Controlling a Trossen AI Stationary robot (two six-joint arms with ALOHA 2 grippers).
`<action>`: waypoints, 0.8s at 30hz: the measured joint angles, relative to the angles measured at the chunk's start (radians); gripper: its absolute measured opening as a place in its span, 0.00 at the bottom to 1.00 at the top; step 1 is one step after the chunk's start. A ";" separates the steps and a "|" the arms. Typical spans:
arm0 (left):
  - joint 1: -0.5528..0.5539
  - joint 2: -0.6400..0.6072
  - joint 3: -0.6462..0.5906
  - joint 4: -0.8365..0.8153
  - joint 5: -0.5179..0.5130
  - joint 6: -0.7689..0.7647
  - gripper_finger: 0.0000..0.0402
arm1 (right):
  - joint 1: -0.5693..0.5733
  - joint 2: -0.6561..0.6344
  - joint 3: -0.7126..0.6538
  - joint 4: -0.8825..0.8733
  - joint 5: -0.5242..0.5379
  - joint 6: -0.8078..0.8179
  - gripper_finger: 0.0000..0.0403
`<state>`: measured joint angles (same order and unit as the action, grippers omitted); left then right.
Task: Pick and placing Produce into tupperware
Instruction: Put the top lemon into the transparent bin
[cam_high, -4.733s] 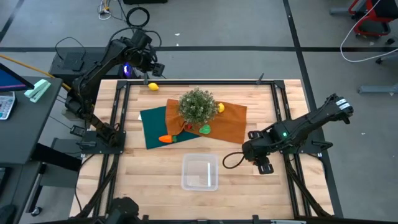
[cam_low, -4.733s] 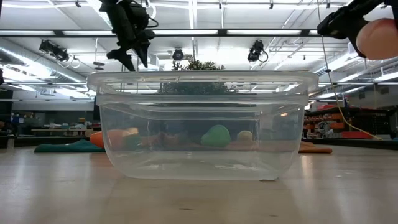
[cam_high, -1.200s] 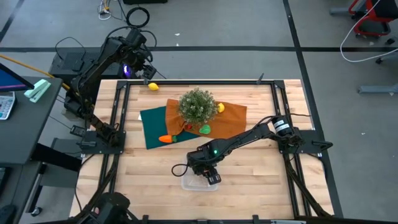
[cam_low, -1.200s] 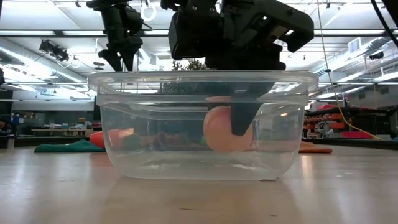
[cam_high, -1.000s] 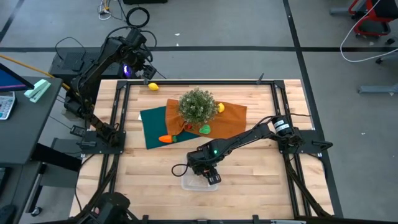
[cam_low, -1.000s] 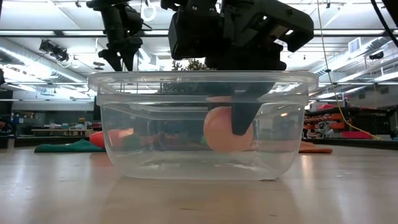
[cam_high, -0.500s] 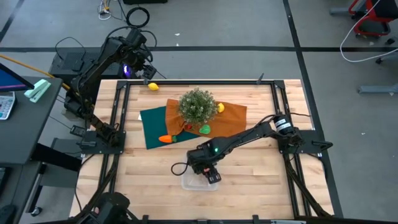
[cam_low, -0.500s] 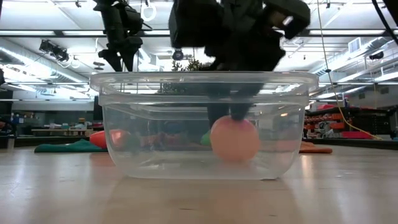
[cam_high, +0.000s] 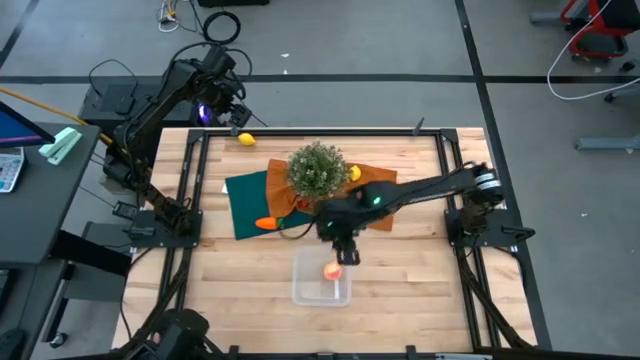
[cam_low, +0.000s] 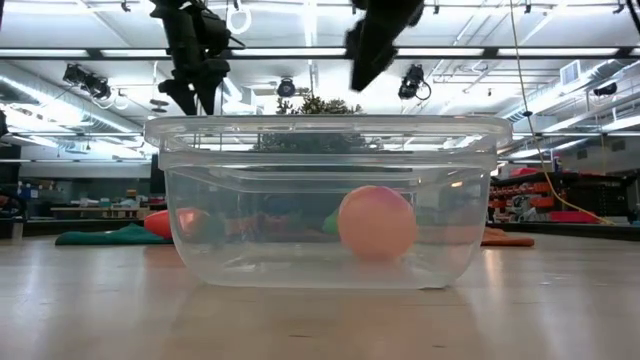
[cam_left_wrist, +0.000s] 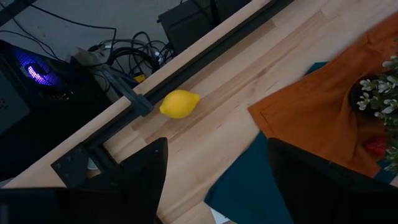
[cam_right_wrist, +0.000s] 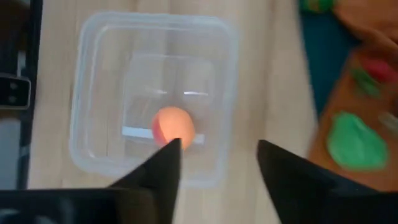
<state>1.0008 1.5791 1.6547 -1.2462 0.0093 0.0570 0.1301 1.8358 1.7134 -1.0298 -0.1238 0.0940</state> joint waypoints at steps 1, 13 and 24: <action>0.000 0.000 0.000 0.003 0.002 0.000 0.70 | -0.008 -0.027 -0.011 -0.018 0.003 0.020 0.35; -0.051 0.000 0.000 0.028 0.010 -0.129 0.70 | -0.057 -0.440 -0.293 -0.127 0.123 0.230 0.03; -0.129 0.120 0.000 0.051 -0.068 -0.427 0.70 | -0.057 -0.739 -0.594 -0.039 0.227 0.359 0.03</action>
<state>0.8719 1.6994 1.6550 -1.1947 -0.0589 -0.3702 0.0736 1.0972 1.1199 -1.0689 0.1036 0.4529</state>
